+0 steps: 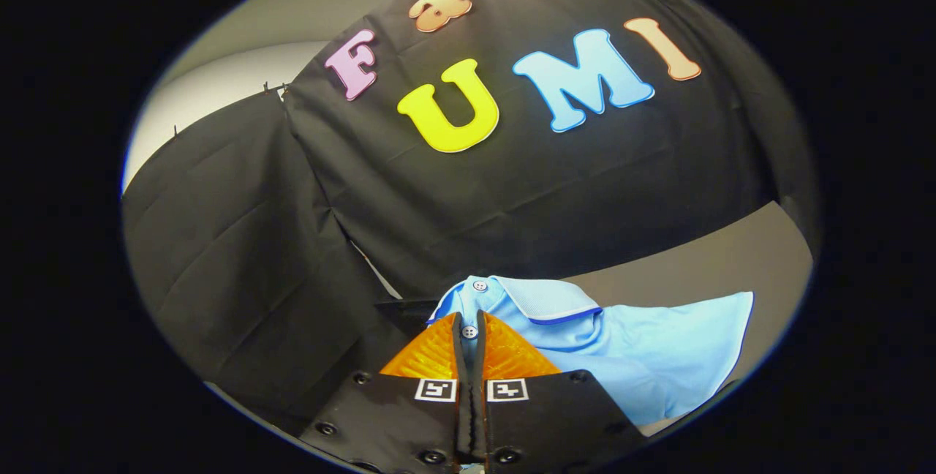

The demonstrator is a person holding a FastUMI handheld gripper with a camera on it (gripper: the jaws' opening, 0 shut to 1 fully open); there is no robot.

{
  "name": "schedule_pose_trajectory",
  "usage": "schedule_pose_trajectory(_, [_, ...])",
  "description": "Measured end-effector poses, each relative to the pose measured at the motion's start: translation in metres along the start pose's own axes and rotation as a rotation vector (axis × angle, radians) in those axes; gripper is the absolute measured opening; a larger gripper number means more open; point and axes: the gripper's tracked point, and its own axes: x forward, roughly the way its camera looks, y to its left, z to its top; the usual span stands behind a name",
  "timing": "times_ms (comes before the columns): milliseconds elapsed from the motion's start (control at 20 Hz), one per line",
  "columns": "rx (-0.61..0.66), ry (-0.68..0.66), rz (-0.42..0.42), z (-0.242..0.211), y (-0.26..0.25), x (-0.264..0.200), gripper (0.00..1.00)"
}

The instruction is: Put the clothes into the washing machine and then close the washing machine lid.

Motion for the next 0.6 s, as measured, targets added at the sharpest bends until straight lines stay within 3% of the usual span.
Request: schedule_pose_trajectory(600, [-0.021,0.047,0.106,-0.029,0.08,0.038,0.01])
